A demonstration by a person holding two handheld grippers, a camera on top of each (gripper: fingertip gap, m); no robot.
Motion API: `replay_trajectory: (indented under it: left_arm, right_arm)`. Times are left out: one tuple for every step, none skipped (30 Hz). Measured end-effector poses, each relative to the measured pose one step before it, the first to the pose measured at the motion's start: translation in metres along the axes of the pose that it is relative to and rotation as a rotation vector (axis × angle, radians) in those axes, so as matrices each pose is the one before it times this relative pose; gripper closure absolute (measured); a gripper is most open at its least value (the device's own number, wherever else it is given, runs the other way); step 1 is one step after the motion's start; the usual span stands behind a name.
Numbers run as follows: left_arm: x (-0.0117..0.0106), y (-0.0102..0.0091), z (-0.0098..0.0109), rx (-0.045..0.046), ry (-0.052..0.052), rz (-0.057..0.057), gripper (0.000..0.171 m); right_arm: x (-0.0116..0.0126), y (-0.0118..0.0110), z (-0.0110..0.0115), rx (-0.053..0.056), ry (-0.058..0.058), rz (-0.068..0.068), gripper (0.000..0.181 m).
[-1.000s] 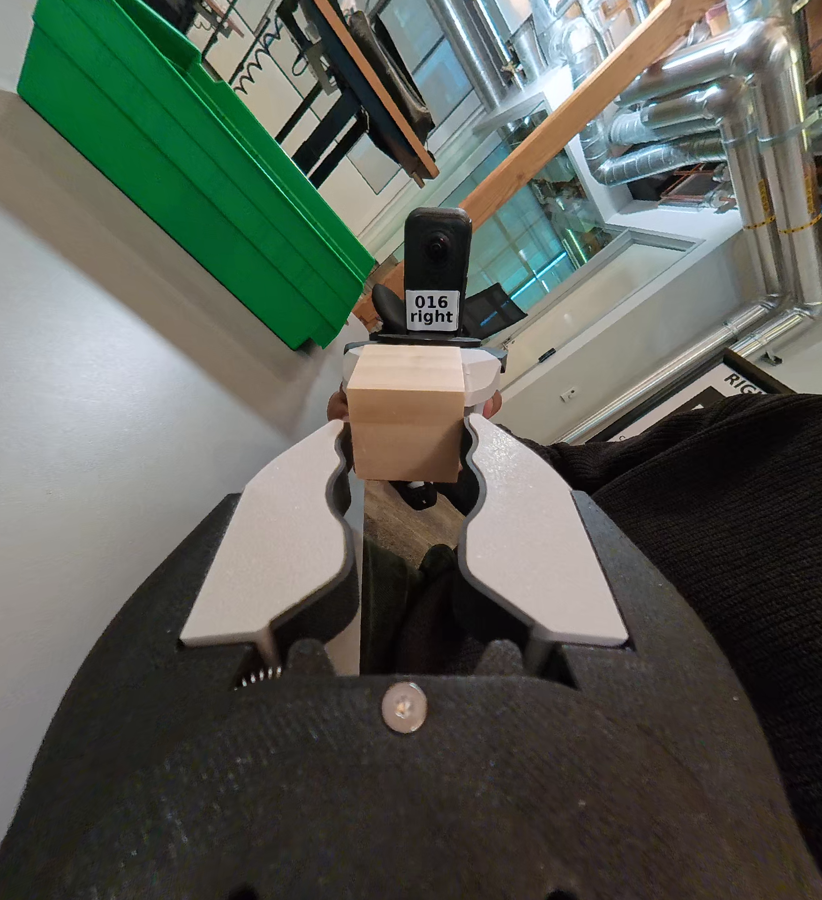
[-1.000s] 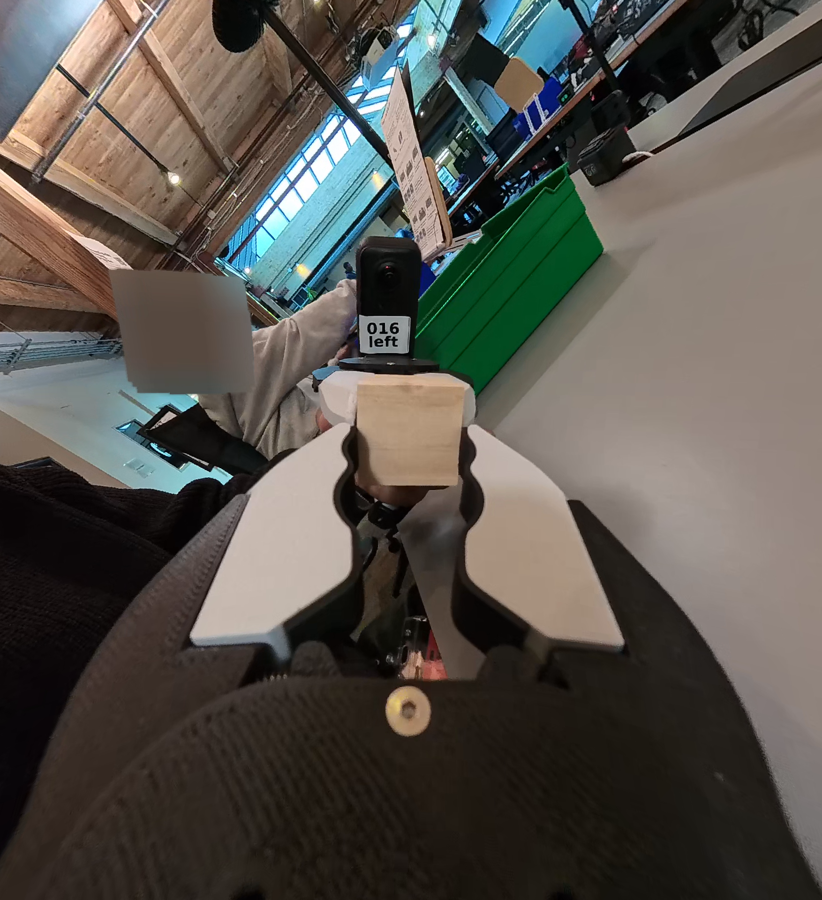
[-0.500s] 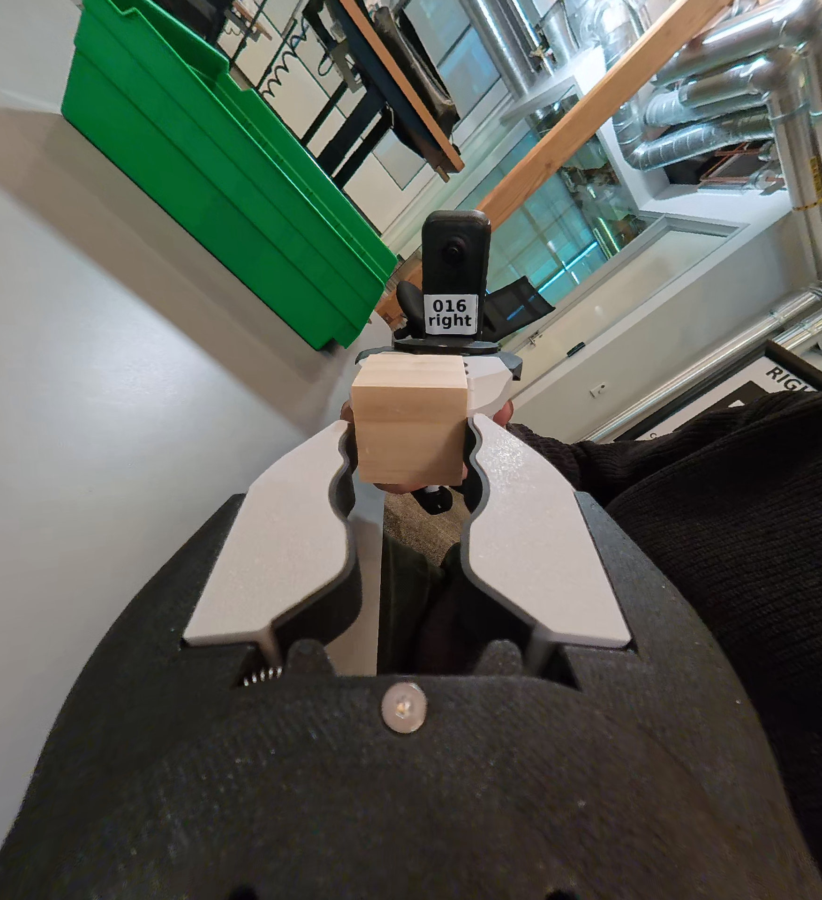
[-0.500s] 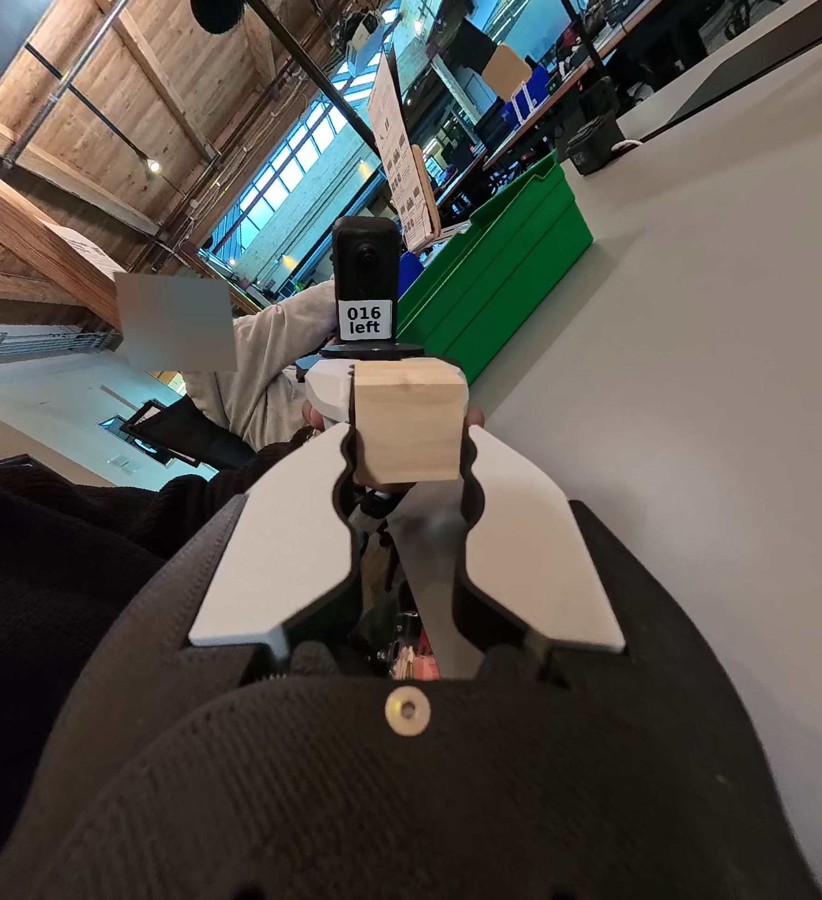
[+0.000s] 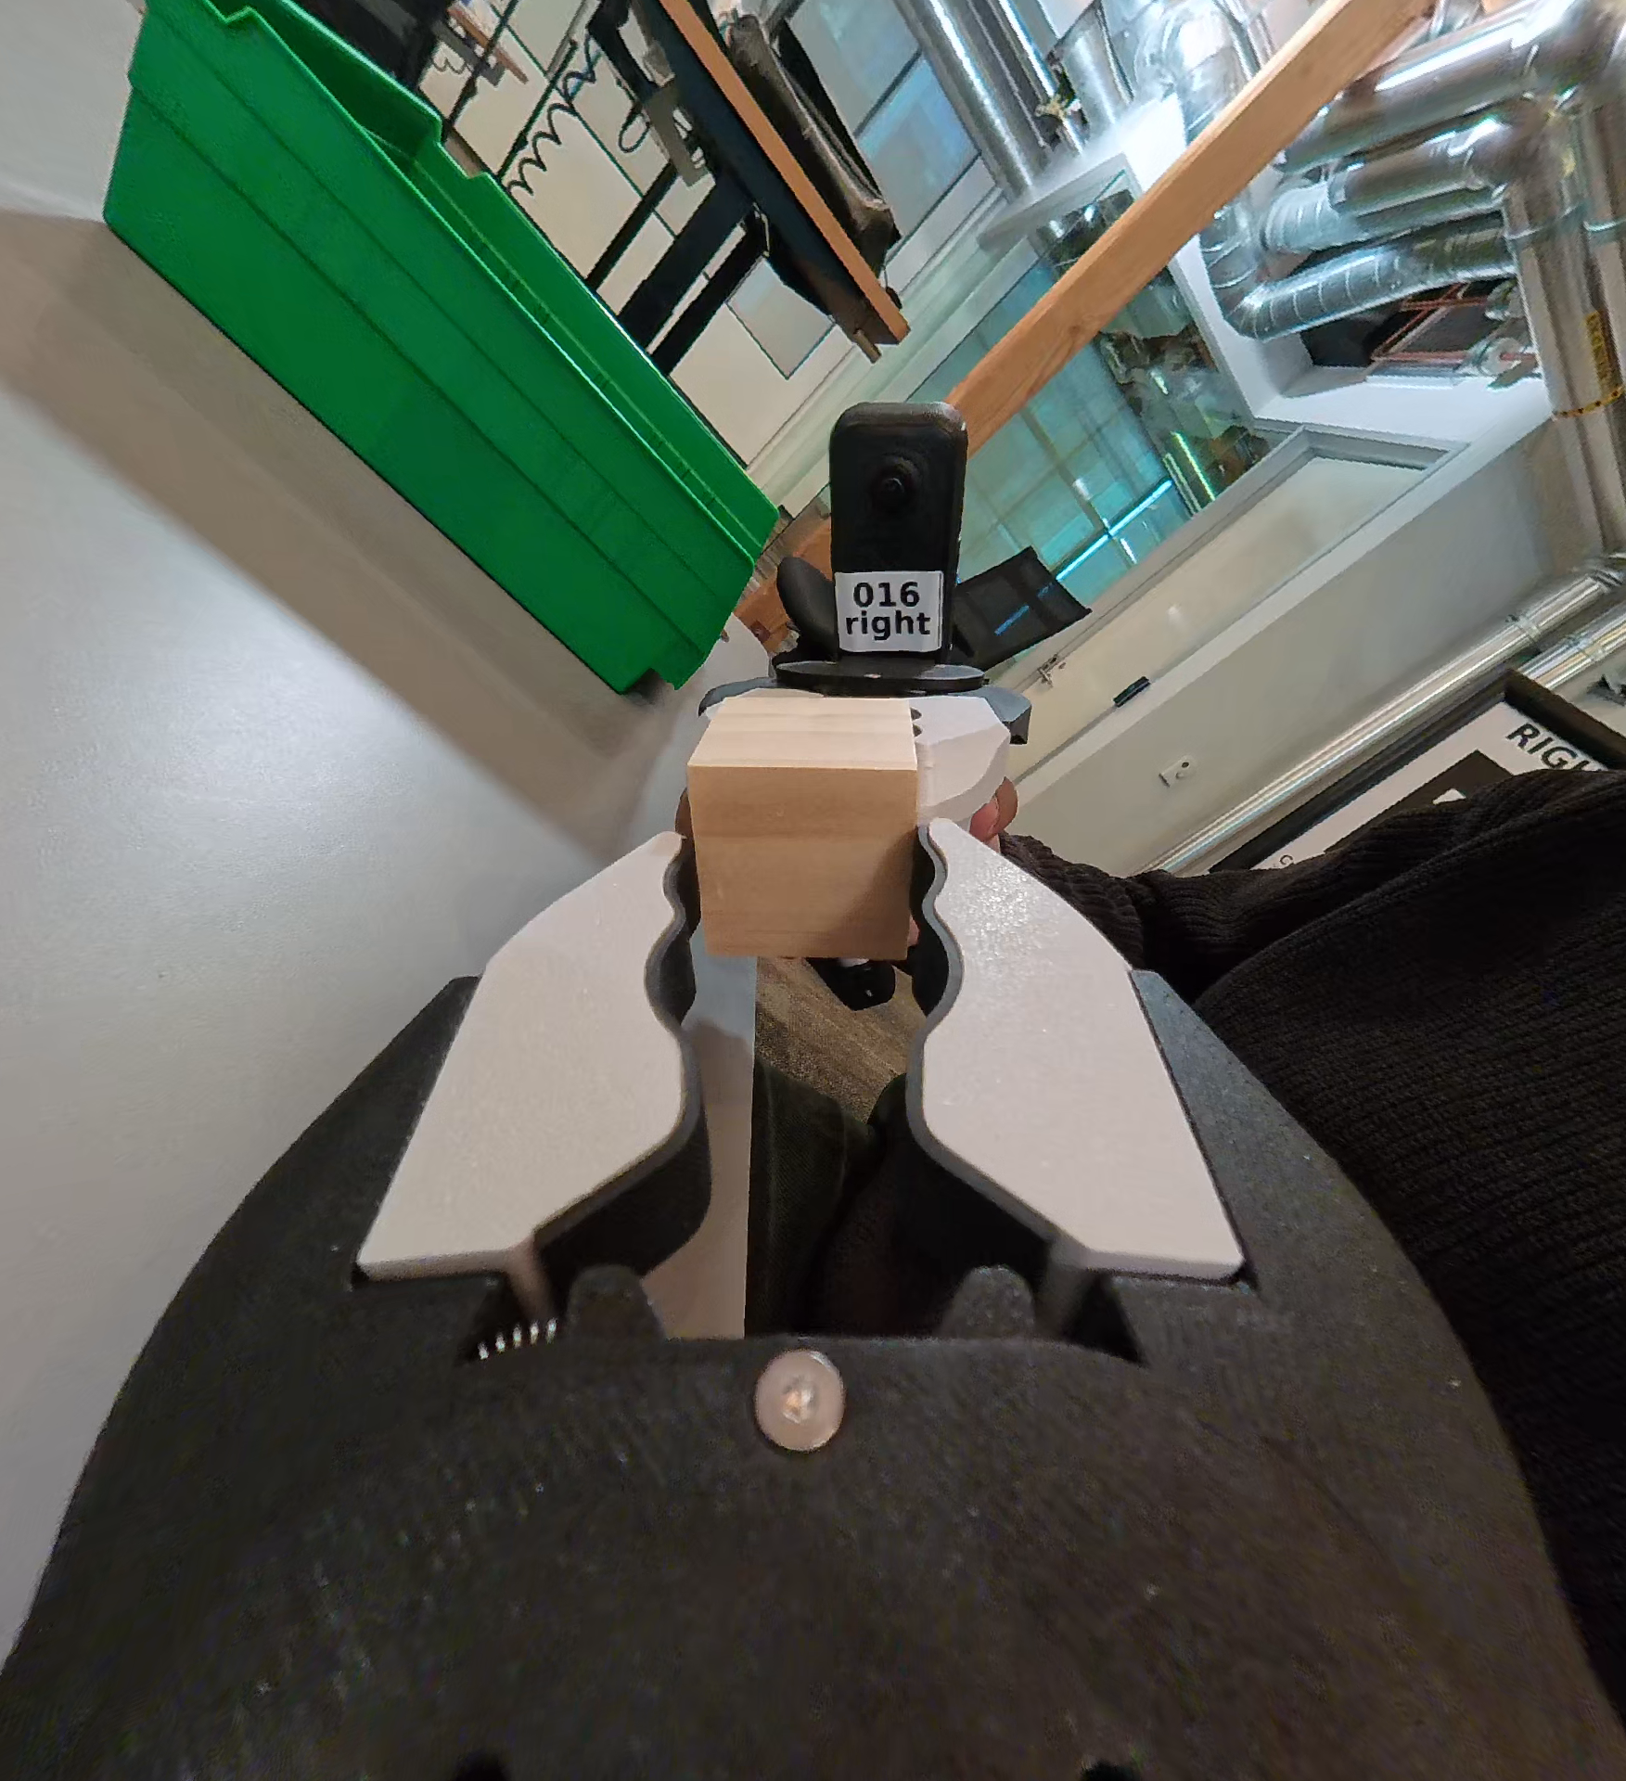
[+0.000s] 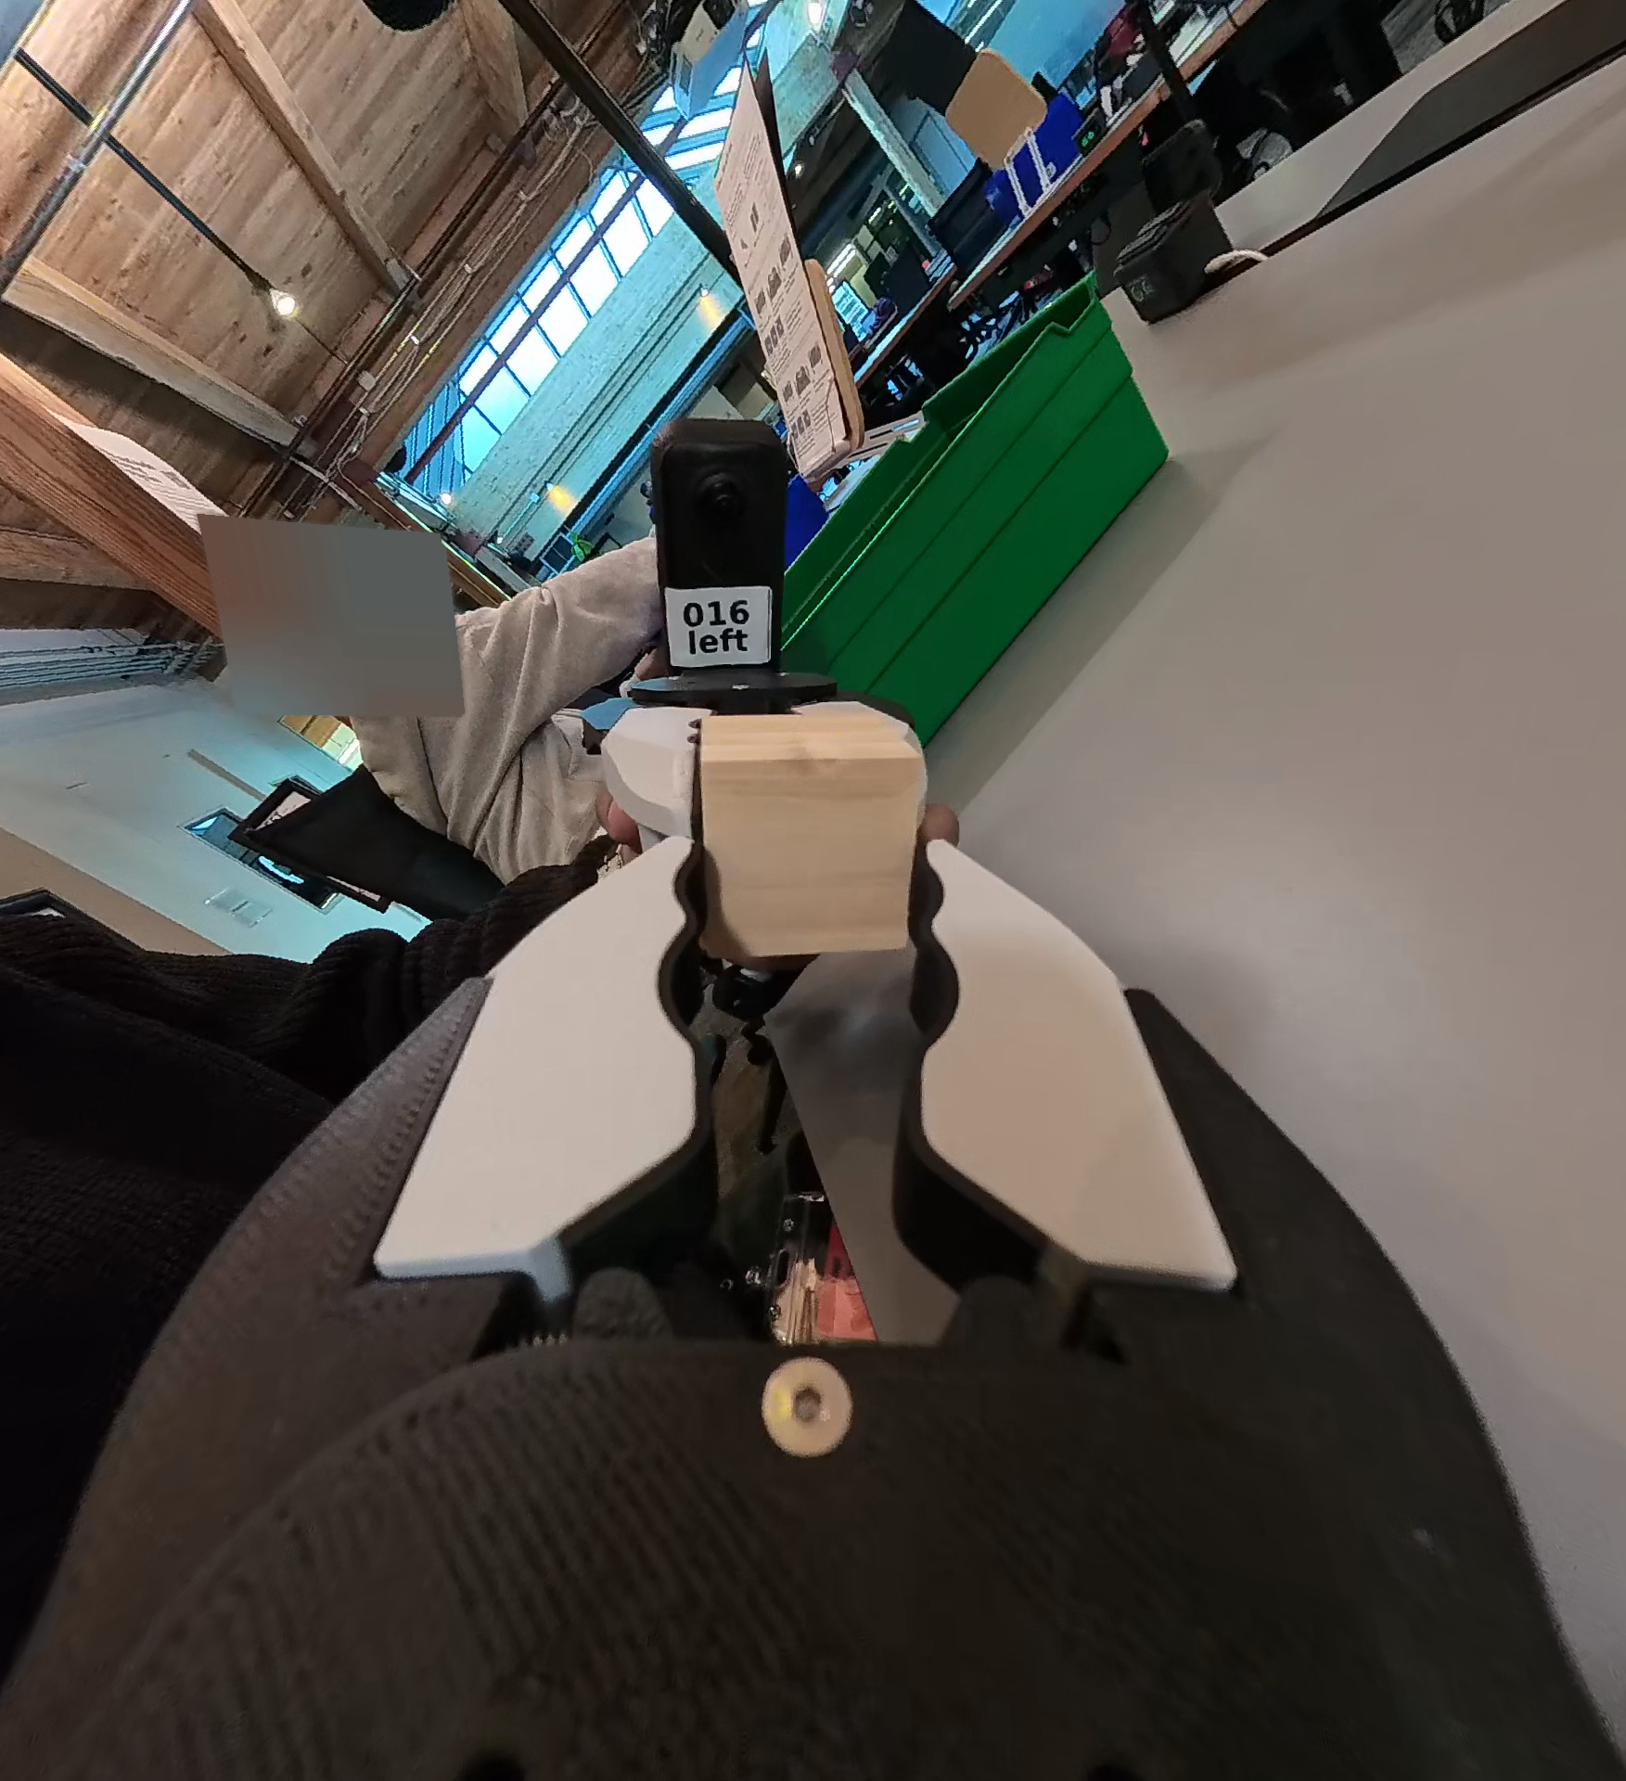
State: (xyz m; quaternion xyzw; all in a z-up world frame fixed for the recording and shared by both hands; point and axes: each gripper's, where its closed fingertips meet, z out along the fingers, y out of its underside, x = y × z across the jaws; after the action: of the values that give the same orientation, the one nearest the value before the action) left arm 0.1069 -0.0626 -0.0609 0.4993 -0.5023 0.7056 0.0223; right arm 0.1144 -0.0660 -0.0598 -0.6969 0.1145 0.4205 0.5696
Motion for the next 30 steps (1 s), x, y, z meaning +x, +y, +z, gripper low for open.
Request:
replay_trajectory:
  left_arm:
    - [-0.00088, -0.00049, -0.00001, 0.00291, -0.0064, 0.0010, 0.129]
    - [-0.00112, -0.00021, 0.00005, 0.00079, -0.0093, 0.0032, 0.128]
    - [-0.00092, -0.00003, 0.00009, -0.00250, -0.0085, 0.0024, 0.126]
    - [-0.00044, -0.00022, -0.00004, -0.00141, -0.0053, 0.0009, 0.125]
    - [-0.00018, -0.00038, -0.00019, 0.00043, -0.0030, 0.0004, 0.124]
    - [-0.00060, -0.00027, -0.00023, 0.00080, -0.0046, -0.0005, 0.123]
    - [-0.00043, 0.00011, -0.00004, -0.00059, -0.0021, -0.0012, 0.122]
    - [-0.00030, 0.00037, -0.00002, -0.00141, 0.0000, -0.0029, 0.121]
    - [-0.00031, 0.00046, 0.00020, -0.00148, 0.0009, -0.0038, 0.121]
    - [-0.00033, 0.00051, 0.00036, -0.00210, -0.0001, -0.0035, 0.120]
    - [-0.00015, 0.00064, 0.00023, -0.00291, 0.0001, -0.0016, 0.119]
    - [0.00008, 0.00061, 0.00032, -0.00354, 0.0009, 0.0010, 0.119]
    - [0.00000, 0.00017, 0.00018, -0.00041, -0.0015, 0.0028, 0.119]
    - [-0.00038, -0.00097, -0.00010, 0.00684, -0.0050, 0.0062, 0.120]
    - [0.00001, -0.00117, -0.00041, 0.00746, -0.0025, 0.0056, 0.121]
    - [0.00058, -0.00076, -0.00059, 0.00291, 0.0030, 0.0015, 0.122]
    - [0.00071, -0.00076, -0.00058, 0.00296, 0.0055, -0.0017, 0.123]
    - [0.00021, -0.00095, -0.00051, 0.00573, 0.0035, -0.0037, 0.124]
    - [0.00041, -0.00059, -0.00055, 0.00414, 0.0064, -0.0049, 0.125]
    - [0.00073, -0.00031, -0.00018, 0.00251, 0.0094, -0.0064, 0.128]
    - [0.00030, -0.00038, -0.00009, 0.00384, 0.0052, -0.0066, 0.129]
    - [0.00005, -0.00019, -0.00001, 0.00285, 0.0021, -0.0040, 0.129]
    - [0.00009, -0.00006, -0.00002, 0.00081, 0.0027, -0.0014, 0.130]
    - [0.00018, 0.00003, -0.00008, -0.00015, 0.0014, -0.0016, 0.130]
    - [-0.00002, -0.00007, -0.00008, -0.00015, 0.0009, -0.0010, 0.130]
    - [0.00009, -0.00007, -0.00017, 0.00067, 0.0013, -0.0006, 0.130]
    - [0.00012, -0.00020, -0.00010, 0.00162, 0.0014, -0.0007, 0.129]
    - [0.00026, -0.00017, -0.00009, 0.00075, 0.0036, -0.0017, 0.128]
    - [0.00056, -0.00022, -0.00009, 0.00176, 0.0049, -0.0006, 0.127]
    - [0.00058, -0.00123, -0.00002, 0.00838, 0.0020, 0.0053, 0.126]
  right_arm:
    - [0.00064, -0.00008, -0.00007, 0.0003, 0.0047, -0.0018, 0.140]
    - [0.00065, -0.00007, -0.00016, -0.0003, 0.0042, -0.0021, 0.140]
    - [0.00005, -0.00029, -0.00007, 0.0009, 0.0008, -0.0008, 0.140]
    - [-0.00021, -0.00041, -0.00012, 0.0021, -0.0014, 0.0003, 0.140]
    - [-0.00025, -0.00026, 0.00000, 0.0025, -0.0011, 0.0006, 0.140]
    - [-0.00011, -0.00023, 0.00005, 0.0013, -0.0007, 0.0012, 0.140]
    - [0.00003, 0.00007, 0.00003, -0.0002, -0.0008, 0.0014, 0.140]
    - [0.00009, 0.00015, 0.00002, -0.0003, -0.0007, 0.0019, 0.140]
    - [0.00000, -0.00005, 0.00002, 0.0002, -0.0010, 0.0023, 0.140]
    - [-0.00008, -0.00017, 0.00001, 0.0014, -0.0014, 0.0023, 0.140]
    - [-0.00001, -0.00028, -0.00012, 0.0022, -0.0005, 0.0012, 0.140]
    - [0.00001, -0.00041, -0.00012, 0.0021, 0.0002, 0.0000, 0.140]
    - [-0.00002, -0.00023, -0.00010, 0.0004, 0.0006, -0.0003, 0.140]
    - [0.00030, -0.00001, 0.00001, 0.0001, 0.0018, -0.0009, 0.140]
    - [0.00022, -0.00013, -0.00004, 0.0007, 0.0020, -0.0010, 0.140]
    - [-0.00003, 0.00018, 0.00001, -0.0011, -0.0007, 0.0005, 0.140]
    - [-0.00021, 0.00031, 0.00016, -0.0021, -0.0018, 0.0011, 0.140]
    - [0.00021, 0.00058, 0.00024, -0.0028, 0.0002, 0.0005, 0.140]
    - [0.00062, 0.00066, 0.00034, -0.0040, 0.0026, -0.0001, 0.140]
    - [0.00053, 0.00092, 0.00027, -0.0055, 0.0025, 0.0002, 0.140]
    - [0.00029, 0.00049, 0.00025, -0.0027, 0.0014, 0.0004, 0.140]
    - [-0.00018, -0.00002, 0.00012, 0.0004, -0.0014, 0.0013, 0.140]
    - [-0.00032, -0.00027, -0.00001, 0.0018, -0.0020, 0.0014, 0.140]
    - [-0.00018, -0.00023, -0.00013, 0.0013, -0.0008, 0.0001, 0.140]
    - [-0.00004, -0.00021, 0.00000, 0.0013, 0.0003, -0.0003, 0.140]
    - [-0.00022, -0.00024, 0.00001, 0.0008, -0.0014, 0.0004, 0.140]
    - [-0.00060, -0.00004, 0.00002, 0.0003, -0.0036, 0.0018, 0.140]
    - [-0.00068, -0.00001, 0.00022, -0.0007, -0.0046, 0.0024, 0.140]
    - [-0.00091, -0.00004, 0.00016, -0.0015, -0.0055, 0.0019, 0.140]
    - [-0.00075, -0.00019, -0.00007, -0.0022, -0.0047, 0.0005, 0.140]
